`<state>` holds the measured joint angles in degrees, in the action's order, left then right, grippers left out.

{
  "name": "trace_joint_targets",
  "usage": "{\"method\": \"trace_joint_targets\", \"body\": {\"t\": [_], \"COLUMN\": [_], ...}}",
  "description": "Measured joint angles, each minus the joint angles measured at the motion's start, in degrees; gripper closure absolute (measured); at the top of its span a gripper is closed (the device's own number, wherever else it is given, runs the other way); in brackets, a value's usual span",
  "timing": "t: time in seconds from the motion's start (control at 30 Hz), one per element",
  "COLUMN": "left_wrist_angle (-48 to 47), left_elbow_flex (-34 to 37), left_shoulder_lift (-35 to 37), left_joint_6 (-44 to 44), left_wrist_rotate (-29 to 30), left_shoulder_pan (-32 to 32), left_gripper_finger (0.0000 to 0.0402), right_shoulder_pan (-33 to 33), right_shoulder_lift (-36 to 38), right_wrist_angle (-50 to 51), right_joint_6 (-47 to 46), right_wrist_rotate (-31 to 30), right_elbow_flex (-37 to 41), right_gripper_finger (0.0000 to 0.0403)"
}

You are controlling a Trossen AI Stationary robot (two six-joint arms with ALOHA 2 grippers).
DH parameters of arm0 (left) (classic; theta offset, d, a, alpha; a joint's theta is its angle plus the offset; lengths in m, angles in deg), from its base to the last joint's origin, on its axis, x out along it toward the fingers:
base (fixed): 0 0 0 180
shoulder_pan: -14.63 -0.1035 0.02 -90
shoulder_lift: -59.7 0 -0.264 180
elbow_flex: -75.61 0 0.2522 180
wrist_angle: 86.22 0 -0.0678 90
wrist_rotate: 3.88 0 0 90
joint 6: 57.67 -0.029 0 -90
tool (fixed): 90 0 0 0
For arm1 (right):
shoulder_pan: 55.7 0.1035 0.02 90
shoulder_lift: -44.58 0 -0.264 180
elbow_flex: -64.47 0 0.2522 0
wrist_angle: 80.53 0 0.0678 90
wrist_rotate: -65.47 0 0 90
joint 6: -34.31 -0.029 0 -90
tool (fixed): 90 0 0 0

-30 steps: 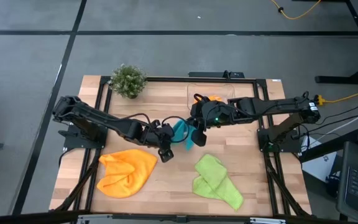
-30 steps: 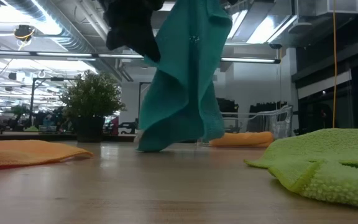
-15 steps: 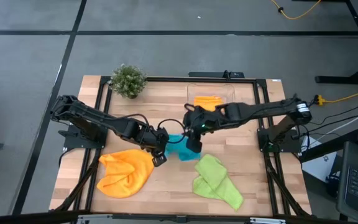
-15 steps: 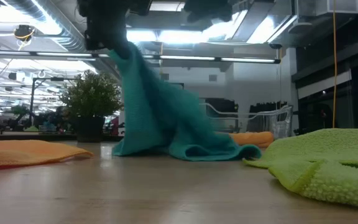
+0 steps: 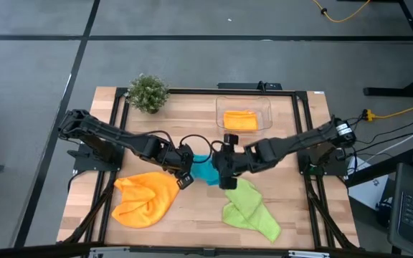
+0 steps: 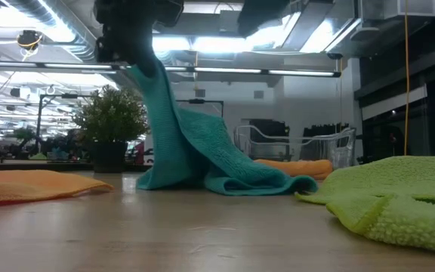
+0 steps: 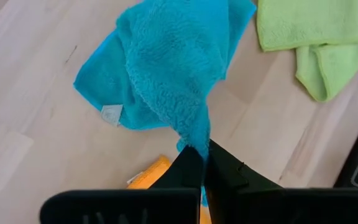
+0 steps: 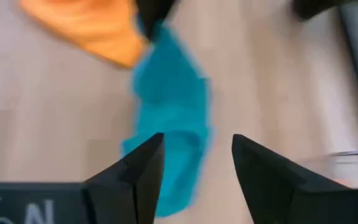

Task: Fold microfiber towels
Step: Fold the blue microfiber cloth

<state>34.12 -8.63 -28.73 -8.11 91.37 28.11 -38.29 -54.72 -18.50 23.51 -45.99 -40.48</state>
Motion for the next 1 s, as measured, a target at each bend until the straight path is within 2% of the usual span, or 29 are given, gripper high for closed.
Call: {"method": "trace_joint_targets", "body": {"t": [0.1,0.27,0.4,0.47,0.5,0.57,0.63,0.67,0.73,0.8,0.9,1.0], "left_wrist_angle": [0.12,0.56,6.33,10.84,10.97,7.37,-2.77,-10.34,-20.25,-21.07,-15.29,-9.08], "left_elbow_flex": [0.00,0.02,0.02,-0.09,-0.11,-0.09,-0.13,-0.07,0.94,3.25,5.35,6.23], "left_shoulder_lift": [0.00,0.44,0.89,1.15,1.37,1.70,1.70,1.60,-0.06,-1.22,-1.27,-1.38], "left_joint_6": [1.28,1.18,-1.74,-3.39,-3.61,-3.59,-0.79,2.27,5.93,5.99,5.64,6.77], "left_wrist_rotate": [-1.69,-4.86,-10.69,-11.73,-10.78,-4.55,2.13,2.43,-2.52,-8.88,-13.69,-14.56], "left_shoulder_pan": [-1.11,-3.16,-4.98,-5.78,-6.23,-7.79,-9.96,-10.93,-11.87,-10.83,-8.49,-6.79], "left_gripper_finger": [0.0401,0.0401,0.0401,0.0401,0.0401,0.0401,0.0401,0.0401,0.0401,0.0401,0.0401,0.0401], "right_shoulder_pan": [0.11,0.51,1.42,1.75,1.82,2.03,2.23,2.30,2.33,2.32,2.26,1.54], "right_shoulder_lift": [0.04,0.08,-0.05,-0.03,-0.03,-0.03,-0.03,-0.03,-0.03,-0.03,-0.43,-1.98], "right_wrist_angle": [-1.65,-8.15,-16.12,-18.92,-19.18,-20.85,-20.98,-21.02,-21.19,-21.96,-24.56,-30.54], "right_joint_6": [-3.85,-9.13,-12.65,-15.24,-16.14,-17.54,-18.03,-18.30,-18.72,-18.70,-18.06,-13.71], "right_wrist_rotate": [5.49,6.37,9.44,10.11,10.15,10.11,10.02,10.05,10.06,9.08,4.70,3.53], "right_elbow_flex": [3.18,11.37,17.73,20.01,20.71,21.43,21.48,21.50,21.52,21.52,21.52,21.46], "right_gripper_finger": [0.0212,0.0212,0.0212,0.0212,0.0212,0.0212,0.0212,0.0212,0.0212,0.0212,0.0212,0.0212]}}
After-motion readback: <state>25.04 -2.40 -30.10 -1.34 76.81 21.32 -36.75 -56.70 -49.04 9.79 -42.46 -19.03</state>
